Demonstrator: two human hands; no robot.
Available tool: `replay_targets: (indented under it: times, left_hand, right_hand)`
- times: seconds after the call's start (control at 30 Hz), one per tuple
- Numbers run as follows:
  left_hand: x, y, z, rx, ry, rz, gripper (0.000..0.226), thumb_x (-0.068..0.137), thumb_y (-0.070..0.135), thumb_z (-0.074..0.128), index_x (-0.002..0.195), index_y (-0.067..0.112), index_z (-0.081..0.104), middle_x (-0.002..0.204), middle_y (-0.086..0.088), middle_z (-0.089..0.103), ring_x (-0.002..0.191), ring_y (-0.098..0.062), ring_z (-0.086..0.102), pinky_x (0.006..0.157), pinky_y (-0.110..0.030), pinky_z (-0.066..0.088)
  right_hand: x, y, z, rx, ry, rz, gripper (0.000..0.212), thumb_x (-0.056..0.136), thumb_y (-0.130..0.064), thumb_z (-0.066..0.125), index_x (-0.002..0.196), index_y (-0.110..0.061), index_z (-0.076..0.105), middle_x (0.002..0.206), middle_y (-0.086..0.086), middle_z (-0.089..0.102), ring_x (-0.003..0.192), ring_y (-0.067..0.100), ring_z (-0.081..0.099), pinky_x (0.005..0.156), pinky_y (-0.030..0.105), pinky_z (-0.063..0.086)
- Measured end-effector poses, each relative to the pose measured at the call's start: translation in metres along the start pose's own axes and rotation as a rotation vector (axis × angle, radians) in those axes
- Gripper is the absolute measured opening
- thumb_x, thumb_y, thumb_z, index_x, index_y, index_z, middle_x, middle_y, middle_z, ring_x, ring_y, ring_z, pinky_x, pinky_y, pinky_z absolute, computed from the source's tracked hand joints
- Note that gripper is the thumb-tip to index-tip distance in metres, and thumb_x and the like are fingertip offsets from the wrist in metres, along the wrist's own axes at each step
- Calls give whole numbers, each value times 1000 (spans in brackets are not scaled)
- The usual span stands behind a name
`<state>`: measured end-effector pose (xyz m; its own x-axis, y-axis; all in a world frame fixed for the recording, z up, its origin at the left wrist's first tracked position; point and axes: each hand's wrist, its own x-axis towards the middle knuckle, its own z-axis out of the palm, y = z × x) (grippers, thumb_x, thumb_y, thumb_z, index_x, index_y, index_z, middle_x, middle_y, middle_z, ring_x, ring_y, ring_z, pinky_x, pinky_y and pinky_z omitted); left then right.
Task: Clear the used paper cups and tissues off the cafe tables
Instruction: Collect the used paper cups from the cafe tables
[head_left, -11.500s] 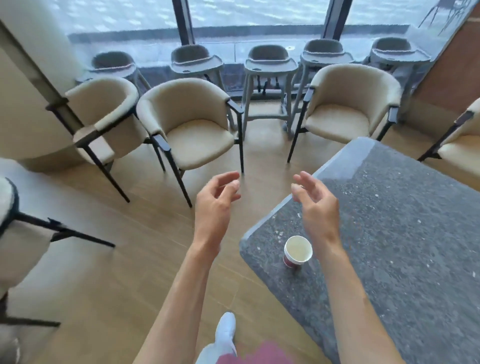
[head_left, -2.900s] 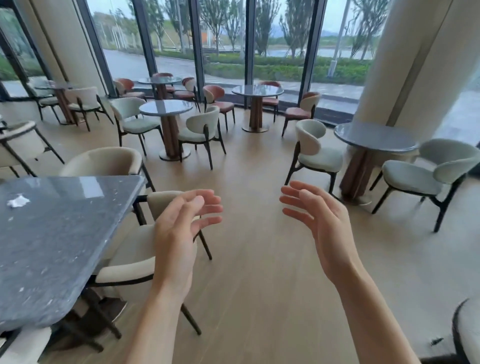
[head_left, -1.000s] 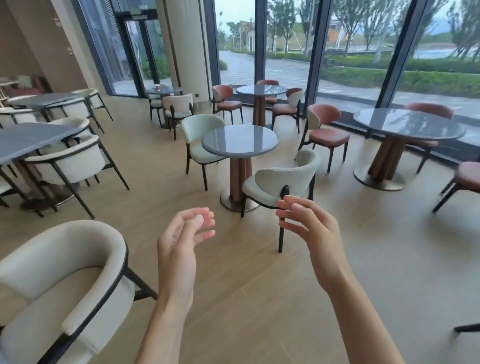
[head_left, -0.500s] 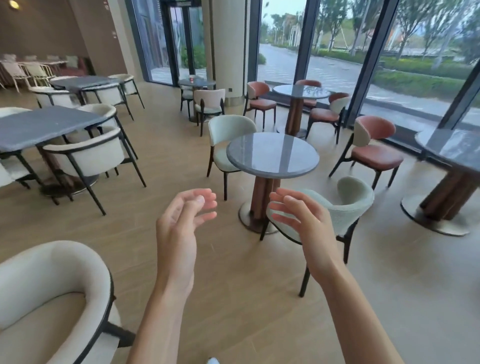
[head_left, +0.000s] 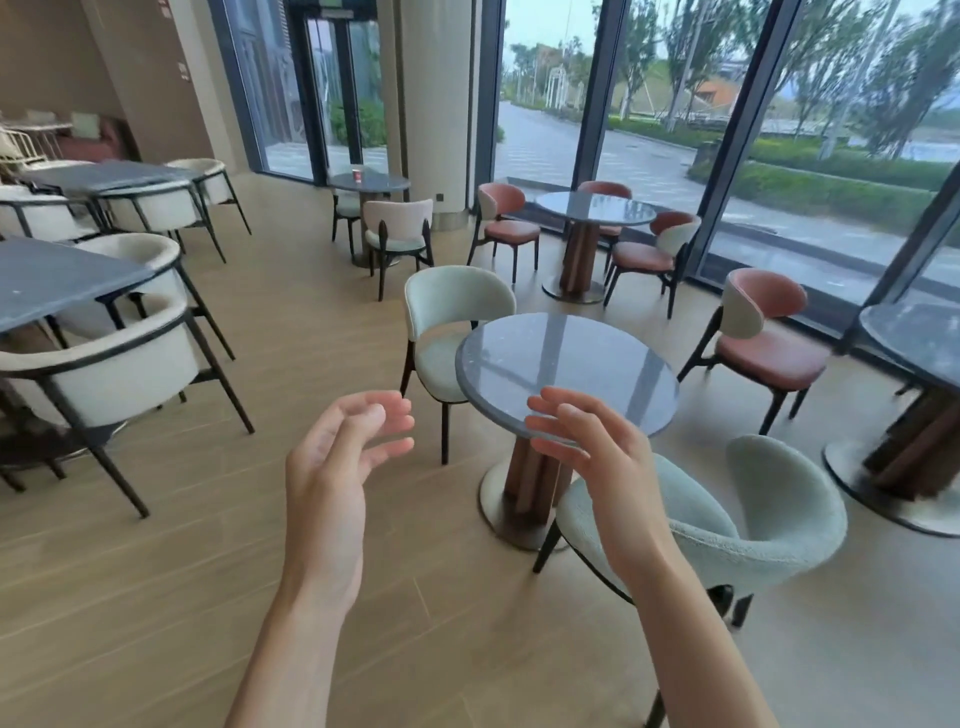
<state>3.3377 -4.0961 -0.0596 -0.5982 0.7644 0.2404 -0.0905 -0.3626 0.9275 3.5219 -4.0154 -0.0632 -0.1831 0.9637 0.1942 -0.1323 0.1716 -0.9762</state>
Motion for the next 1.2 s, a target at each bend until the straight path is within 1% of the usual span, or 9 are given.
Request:
replay_targets:
  times: [0.2, 0.33, 0.47, 0.63, 0.8, 0.9, 1.0, 1.1, 1.2]
  left_hand:
    - [122, -41, -5, -3, -17, -15, 25, 86, 21, 53, 93, 5, 72, 102, -14, 74, 100, -31, 69, 92, -49, 56]
    - [215, -74, -10, 14, -20, -10, 26, 86, 21, 53, 94, 5, 72, 102, -13, 74, 100, -30, 69, 91, -48, 56]
    - [325, -92, -10, 52, -13, 9, 25, 85, 21, 54, 93, 6, 72, 101, -13, 74, 99, -29, 69, 90, -48, 56]
    - [452, -101, -20, 56, 21, 26, 27, 84, 21, 55, 96, 3, 72, 104, -17, 73, 96, -26, 70, 90, -47, 56]
    - [564, -126, -46, 43, 78, 9, 28, 84, 22, 56, 96, 3, 72, 103, -14, 74, 98, -28, 70, 91, -48, 57]
    - [633, -147, -67, 40, 90, 8, 28, 84, 23, 56, 97, 4, 72, 102, -13, 74, 100, -29, 70, 92, -48, 57]
    - [715, -167, -92, 21, 86, 19, 25, 84, 22, 55, 94, 5, 72, 100, -11, 74, 97, -26, 70, 90, -47, 57]
    - [805, -181, -117, 0, 70, 30, 24, 84, 21, 54, 93, 7, 72, 101, -11, 74, 97, -25, 69, 89, -48, 57]
    - [898, -188, -136, 8, 43, 20, 27, 85, 21, 54, 97, 4, 71, 102, -12, 73, 100, -30, 69, 92, -51, 57]
  right_hand:
    - [111, 36, 56, 26, 4, 7, 35, 85, -31, 58, 109, -13, 74, 108, 4, 76, 106, 21, 71, 92, 35, 58]
    - [202, 71, 99, 44, 8, 9, 21, 97, -19, 59, 110, -11, 74, 109, 4, 76, 105, 23, 71, 97, 42, 57]
    - [308, 100, 150, 60, -1, 0, 23, 102, -13, 52, 112, -13, 73, 109, 4, 76, 104, 22, 72, 99, 47, 55]
    - [429, 120, 220, 104, -45, 12, 23, 101, -13, 52, 112, -11, 72, 109, 7, 76, 105, 23, 72, 99, 49, 54]
    - [527, 147, 287, 97, -89, 39, 29, 88, -27, 57, 109, -15, 74, 109, 6, 77, 104, 23, 72, 96, 46, 55]
    - [583, 170, 330, 68, -105, 46, 28, 89, -26, 57, 109, -15, 74, 108, 5, 77, 104, 23, 72, 97, 47, 55]
    - [646, 191, 380, 51, -102, 45, 32, 86, -28, 57, 110, -13, 73, 108, 5, 77, 103, 22, 73, 95, 43, 56]
    - [715, 206, 438, 50, -93, 29, 21, 98, -17, 58, 112, -11, 72, 108, 5, 77, 103, 21, 73, 95, 41, 56]
    - [787, 210, 493, 42, -62, 24, 22, 101, -11, 53, 111, -11, 72, 108, 3, 77, 104, 22, 72, 94, 39, 56]
